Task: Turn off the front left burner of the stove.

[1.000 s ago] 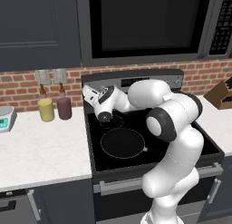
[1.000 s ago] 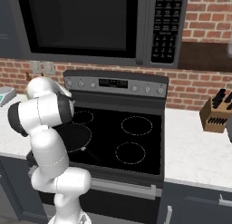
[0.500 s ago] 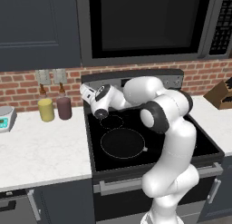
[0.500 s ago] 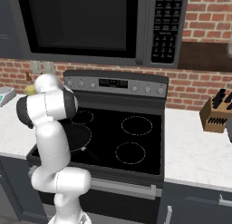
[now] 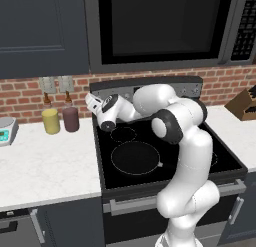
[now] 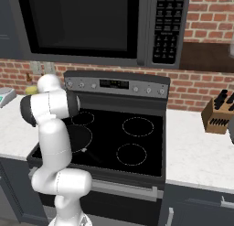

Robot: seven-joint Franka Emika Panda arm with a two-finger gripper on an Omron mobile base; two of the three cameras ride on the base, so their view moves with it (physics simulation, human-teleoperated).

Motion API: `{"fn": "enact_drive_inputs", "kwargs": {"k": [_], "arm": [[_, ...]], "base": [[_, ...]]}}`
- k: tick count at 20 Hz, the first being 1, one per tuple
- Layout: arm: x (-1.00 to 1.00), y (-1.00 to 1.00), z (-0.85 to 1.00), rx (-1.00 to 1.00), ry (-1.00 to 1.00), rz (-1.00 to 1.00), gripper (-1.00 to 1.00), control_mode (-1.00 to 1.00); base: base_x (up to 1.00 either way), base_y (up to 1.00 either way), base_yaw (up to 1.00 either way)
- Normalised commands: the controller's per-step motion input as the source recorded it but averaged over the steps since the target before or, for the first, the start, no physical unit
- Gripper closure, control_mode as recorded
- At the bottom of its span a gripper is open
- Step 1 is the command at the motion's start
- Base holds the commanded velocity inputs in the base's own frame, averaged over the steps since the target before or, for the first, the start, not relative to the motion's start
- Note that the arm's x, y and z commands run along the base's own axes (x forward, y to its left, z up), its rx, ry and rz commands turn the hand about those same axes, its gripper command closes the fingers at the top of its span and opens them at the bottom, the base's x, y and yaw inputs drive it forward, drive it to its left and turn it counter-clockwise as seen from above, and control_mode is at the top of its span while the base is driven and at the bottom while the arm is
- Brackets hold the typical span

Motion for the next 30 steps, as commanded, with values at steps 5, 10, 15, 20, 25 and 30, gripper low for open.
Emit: {"fn": "enact_drive_inputs", "kwargs": {"k": [5,10,15,20,25,30], "arm": [[0.03,-0.07,-0.07,0.00,-0.04,0.00,-1.00,-1.00],[0.07,-0.06,-0.09,0.00,-0.02,0.00,-1.00,-1.00],[0.19,0.00,-0.12,0.00,0.00,0.00,-1.00,-1.00],[0.29,0.00,-0.04,0.00,0.00,0.00,-1.00,-1.00],[0.29,0.00,-0.05,0.00,0.00,0.00,-1.00,-1.00],[0.25,0.03,-0.02,0.00,0.00,0.00,-1.00,-1.00]], "base": [[0.00,0.00,0.00],[0.00,0.00,0.00],[0.00,0.00,0.00],[0.00,0.00,0.00],[0.00,0.00,0.00],[0.00,0.00,0.00]]}}
